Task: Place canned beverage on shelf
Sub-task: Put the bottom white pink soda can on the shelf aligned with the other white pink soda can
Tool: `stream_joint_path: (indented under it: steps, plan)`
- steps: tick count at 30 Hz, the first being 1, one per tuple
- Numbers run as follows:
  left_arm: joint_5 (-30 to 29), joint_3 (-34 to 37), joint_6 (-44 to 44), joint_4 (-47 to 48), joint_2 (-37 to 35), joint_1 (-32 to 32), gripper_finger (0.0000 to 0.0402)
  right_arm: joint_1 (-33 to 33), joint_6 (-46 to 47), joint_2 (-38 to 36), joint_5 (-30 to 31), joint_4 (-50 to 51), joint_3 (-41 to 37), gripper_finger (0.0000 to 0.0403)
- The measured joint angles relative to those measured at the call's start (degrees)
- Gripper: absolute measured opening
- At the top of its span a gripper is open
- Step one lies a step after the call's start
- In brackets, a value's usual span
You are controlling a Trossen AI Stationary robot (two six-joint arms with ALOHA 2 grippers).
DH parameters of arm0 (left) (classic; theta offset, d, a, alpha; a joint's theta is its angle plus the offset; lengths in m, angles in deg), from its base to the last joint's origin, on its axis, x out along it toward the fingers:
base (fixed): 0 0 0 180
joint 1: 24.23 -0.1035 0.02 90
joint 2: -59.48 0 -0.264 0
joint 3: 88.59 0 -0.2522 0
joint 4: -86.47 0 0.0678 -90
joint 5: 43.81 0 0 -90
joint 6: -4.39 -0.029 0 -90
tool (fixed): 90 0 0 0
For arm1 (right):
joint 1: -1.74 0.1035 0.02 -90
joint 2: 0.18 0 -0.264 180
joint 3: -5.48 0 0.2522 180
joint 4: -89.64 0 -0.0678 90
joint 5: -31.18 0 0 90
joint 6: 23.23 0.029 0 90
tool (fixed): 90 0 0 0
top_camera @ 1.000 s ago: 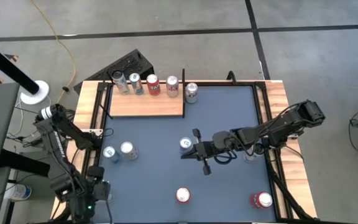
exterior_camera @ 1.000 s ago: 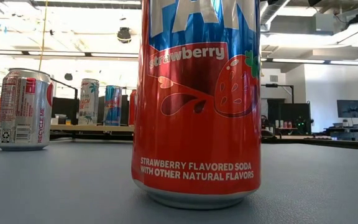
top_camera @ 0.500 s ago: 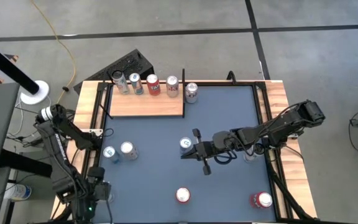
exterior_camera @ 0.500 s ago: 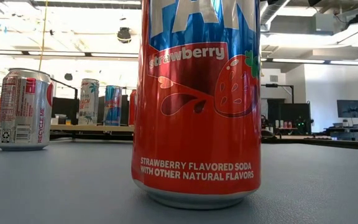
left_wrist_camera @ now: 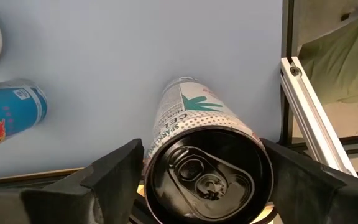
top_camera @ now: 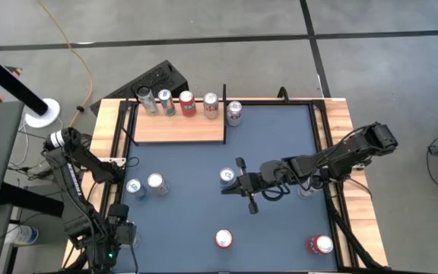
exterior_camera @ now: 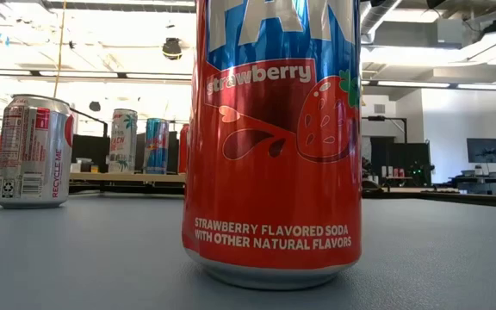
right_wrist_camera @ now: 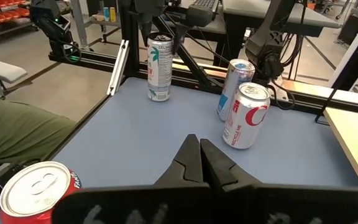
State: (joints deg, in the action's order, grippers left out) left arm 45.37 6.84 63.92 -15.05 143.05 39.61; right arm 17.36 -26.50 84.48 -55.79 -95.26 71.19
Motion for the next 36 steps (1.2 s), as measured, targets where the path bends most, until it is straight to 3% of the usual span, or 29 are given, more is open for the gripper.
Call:
stream_joint_path:
  steps: [7, 21, 29, 36]
  plan:
    - [0.0, 0.0, 0.0, 0.0, -0.1, 0.0, 0.0242, 0.5, 0.3, 0.0, 0.0, 0.0, 0.0, 0.0000]
    - [0.0, -0.9, -6.2, 2.3, -0.1, -3.1, 0.0247, 0.9, 0.4, 0.0, 0.0, 0.4, 0.0, 0.0000]
    - [-0.5, -8.8, -20.3, 6.4, -0.1, -12.1, 0.0246, 1.3, 0.1, 0.0, 0.0, 0.7, 0.0, 0.0000]
    - [-2.2, -19.4, -38.2, 7.0, -0.1, -25.0, 0.0248, 1.2, -5.5, 0.0, 0.0, 0.6, 0.0, 0.0000]
